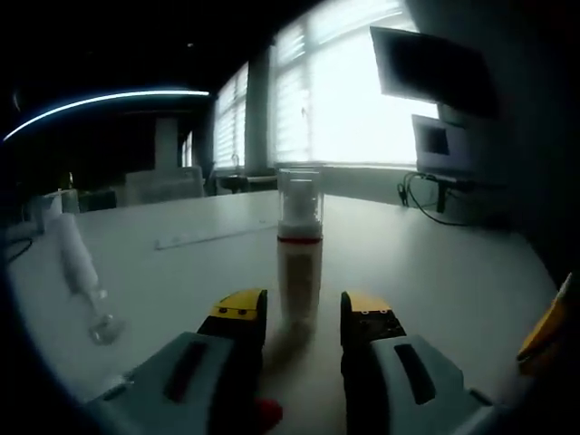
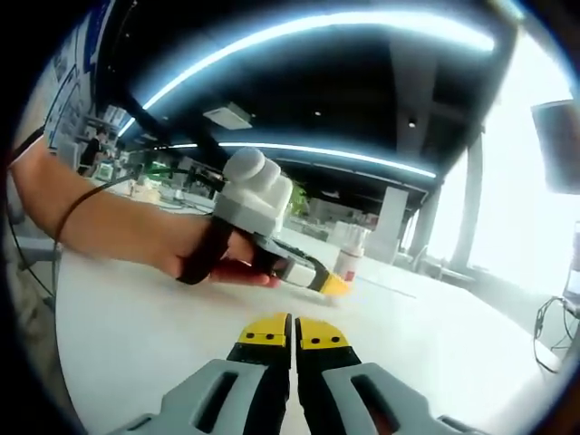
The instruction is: Clamp pump bottle remove cover press pump head put on cover
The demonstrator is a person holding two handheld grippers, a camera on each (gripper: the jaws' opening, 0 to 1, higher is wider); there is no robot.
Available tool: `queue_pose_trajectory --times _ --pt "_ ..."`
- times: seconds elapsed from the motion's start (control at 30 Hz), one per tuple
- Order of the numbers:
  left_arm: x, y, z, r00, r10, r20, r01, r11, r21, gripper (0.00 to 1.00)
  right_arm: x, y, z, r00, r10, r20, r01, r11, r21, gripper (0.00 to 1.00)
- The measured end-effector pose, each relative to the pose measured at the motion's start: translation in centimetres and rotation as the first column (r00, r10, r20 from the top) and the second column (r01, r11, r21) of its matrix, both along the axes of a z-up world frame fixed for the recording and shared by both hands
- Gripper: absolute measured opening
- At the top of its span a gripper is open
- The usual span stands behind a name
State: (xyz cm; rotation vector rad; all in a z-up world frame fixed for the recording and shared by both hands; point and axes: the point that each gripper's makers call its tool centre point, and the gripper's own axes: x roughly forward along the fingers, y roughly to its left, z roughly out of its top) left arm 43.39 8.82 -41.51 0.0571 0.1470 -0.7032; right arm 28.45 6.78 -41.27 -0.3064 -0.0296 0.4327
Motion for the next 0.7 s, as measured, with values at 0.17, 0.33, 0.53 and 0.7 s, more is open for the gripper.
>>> queue_pose_trajectory --times 0.17,0.33,0.53,0.7 --pt "-0.5 0.7 1.2 0.999 -0.006 0.032 0.007 1.0 -0.005 0.23 0.1 -0.1 0.0 1.0 -0.004 -0.003 0.004 1.0 0.004 0.0" --pt "-2.4 1.9 2.6 0.998 -0.021 0.061 0.022 0.999 -0.024 0.21 0.1 -0.3 0.1 1.0 0.0 -0.012 0.0 1.0 0.03 0.0" --pt "-4.2 3.4 3.9 0.996 -0.028 0.088 0.03 0.999 -0.031 0.21 0.0 -0.3 0.2 1.0 -0.002 -0.015 0.003 0.999 0.048 0.0" --pt "-5.0 5.0 4.7 0.993 -0.011 0.118 0.015 0.999 -0.033 0.2 0.0 -0.3 0.2 1.0 0.001 -0.017 0.0 0.999 0.047 0.0"
